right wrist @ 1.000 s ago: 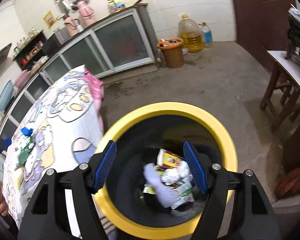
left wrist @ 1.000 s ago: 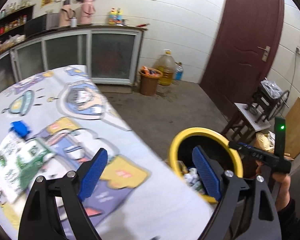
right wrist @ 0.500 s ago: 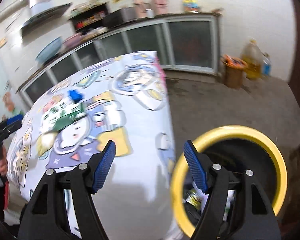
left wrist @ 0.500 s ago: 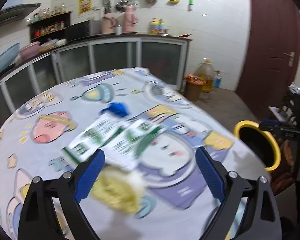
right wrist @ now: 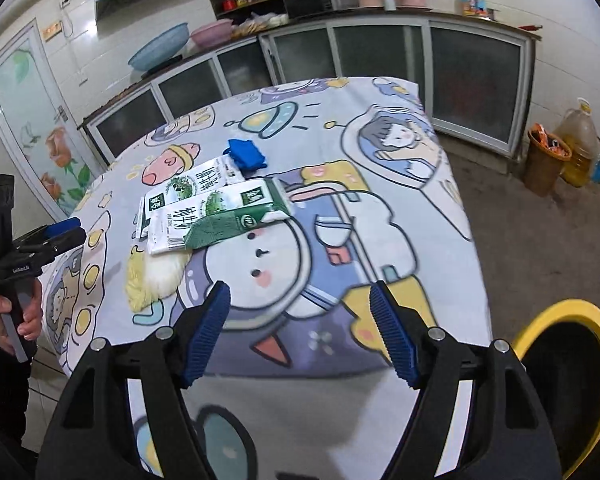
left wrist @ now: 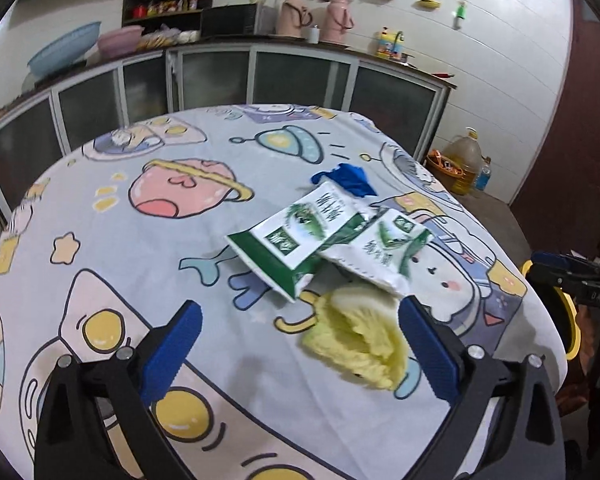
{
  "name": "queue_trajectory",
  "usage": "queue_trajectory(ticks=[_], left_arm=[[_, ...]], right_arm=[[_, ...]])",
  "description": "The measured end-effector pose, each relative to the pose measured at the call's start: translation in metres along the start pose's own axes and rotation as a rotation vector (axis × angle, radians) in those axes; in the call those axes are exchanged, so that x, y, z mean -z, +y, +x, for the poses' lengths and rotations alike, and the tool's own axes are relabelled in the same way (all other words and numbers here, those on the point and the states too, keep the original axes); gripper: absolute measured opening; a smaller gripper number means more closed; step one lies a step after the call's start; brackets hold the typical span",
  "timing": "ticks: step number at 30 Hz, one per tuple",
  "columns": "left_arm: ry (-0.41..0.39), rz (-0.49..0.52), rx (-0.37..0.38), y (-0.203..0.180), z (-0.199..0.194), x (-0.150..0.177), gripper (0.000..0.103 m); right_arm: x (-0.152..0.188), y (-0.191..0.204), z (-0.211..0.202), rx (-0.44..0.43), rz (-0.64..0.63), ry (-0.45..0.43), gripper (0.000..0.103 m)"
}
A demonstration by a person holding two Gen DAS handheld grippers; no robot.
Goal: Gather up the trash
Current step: 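Grasp the green milk carton with the left tool while the right tool grasps the blue glove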
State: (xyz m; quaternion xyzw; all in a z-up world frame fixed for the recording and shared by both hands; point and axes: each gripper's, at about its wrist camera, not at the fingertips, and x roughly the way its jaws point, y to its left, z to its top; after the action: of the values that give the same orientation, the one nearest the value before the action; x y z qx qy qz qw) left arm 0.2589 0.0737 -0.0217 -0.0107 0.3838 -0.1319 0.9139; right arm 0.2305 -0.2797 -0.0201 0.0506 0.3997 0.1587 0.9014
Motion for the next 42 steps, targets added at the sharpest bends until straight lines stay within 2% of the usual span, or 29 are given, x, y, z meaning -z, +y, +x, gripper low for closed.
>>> queue_trajectory(ticks=[5,10,13,19,25,32,42], left_arm=[[0.045,-0.019,0.063,0.017,0.019,-0.006,0.095],[0.110,-0.036,0.179,0.032,0.038,-0.013,0.095],[0.143,-0.067,0.282,0.046,0.050,-0.018,0.095],[0.178,-0.127,0.395,0.067,0.071,-0.031,0.095],[0.186,-0.082,0.388,0.069,0.083,-0.037,0.095],[0.226,-0.113,0.431,0.078,0.105,-0.040,0.095],[0.285,-0.160,0.486,0.078,0.137,-0.046,0.095]], right_arm=[[-0.018,0.017,0.019,-0.038,-0.049,0.025,0.067],[-0.040,0.029,0.039,-0.073,-0.088,0.052,0.065],[-0.052,0.033,0.046,-0.092,-0.100,0.051,0.065],[-0.071,0.039,0.060,-0.125,-0.127,0.041,0.065],[-0.096,0.045,0.091,-0.109,-0.150,0.068,0.064],[-0.122,0.055,0.134,-0.104,-0.173,0.102,0.060],[-0.151,0.059,0.198,-0.100,-0.164,0.172,0.060]])
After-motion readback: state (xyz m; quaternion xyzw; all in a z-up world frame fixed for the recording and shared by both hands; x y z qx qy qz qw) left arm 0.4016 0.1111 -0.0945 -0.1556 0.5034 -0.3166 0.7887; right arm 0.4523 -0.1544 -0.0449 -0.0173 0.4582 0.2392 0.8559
